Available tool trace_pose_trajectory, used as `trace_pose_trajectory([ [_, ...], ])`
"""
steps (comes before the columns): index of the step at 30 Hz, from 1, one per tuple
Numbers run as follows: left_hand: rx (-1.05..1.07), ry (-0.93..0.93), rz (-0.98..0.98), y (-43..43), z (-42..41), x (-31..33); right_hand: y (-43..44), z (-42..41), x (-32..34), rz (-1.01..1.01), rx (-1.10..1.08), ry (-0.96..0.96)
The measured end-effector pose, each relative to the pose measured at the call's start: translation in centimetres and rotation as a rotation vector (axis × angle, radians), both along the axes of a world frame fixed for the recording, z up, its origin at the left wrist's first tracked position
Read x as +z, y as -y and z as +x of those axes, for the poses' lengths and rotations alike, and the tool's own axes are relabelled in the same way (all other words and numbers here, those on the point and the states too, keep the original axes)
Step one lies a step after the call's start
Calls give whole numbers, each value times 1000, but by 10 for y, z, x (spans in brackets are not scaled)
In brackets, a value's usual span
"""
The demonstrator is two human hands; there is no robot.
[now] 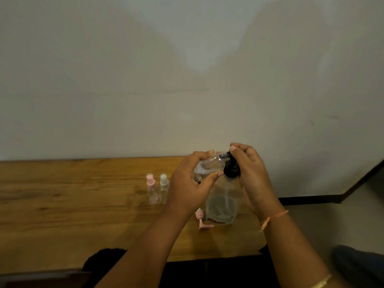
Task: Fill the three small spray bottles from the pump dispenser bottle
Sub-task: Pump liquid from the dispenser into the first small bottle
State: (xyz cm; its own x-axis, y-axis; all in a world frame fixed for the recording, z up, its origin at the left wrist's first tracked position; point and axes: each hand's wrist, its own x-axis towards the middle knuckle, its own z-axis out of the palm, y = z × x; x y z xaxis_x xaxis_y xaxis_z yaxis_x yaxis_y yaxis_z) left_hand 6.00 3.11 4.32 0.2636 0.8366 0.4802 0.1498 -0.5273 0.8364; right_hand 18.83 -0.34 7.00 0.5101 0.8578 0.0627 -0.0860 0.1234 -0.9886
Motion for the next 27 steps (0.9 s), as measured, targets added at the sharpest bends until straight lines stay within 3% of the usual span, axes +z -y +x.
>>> trace_pose_trajectory([
  [5,-9,-64,-37,-1,-2,-2,1,0,0,-13,-6,163],
  [13,-3,2,-4,4,-1,2,2,0,0,31,15,-58],
  [23,-15,-50,-35,-2,-2,-4,-1,-2,-1,-2,-3,135],
  [27,-8,-32,-31,2,-2,0,2,-2,1,18,21,29],
])
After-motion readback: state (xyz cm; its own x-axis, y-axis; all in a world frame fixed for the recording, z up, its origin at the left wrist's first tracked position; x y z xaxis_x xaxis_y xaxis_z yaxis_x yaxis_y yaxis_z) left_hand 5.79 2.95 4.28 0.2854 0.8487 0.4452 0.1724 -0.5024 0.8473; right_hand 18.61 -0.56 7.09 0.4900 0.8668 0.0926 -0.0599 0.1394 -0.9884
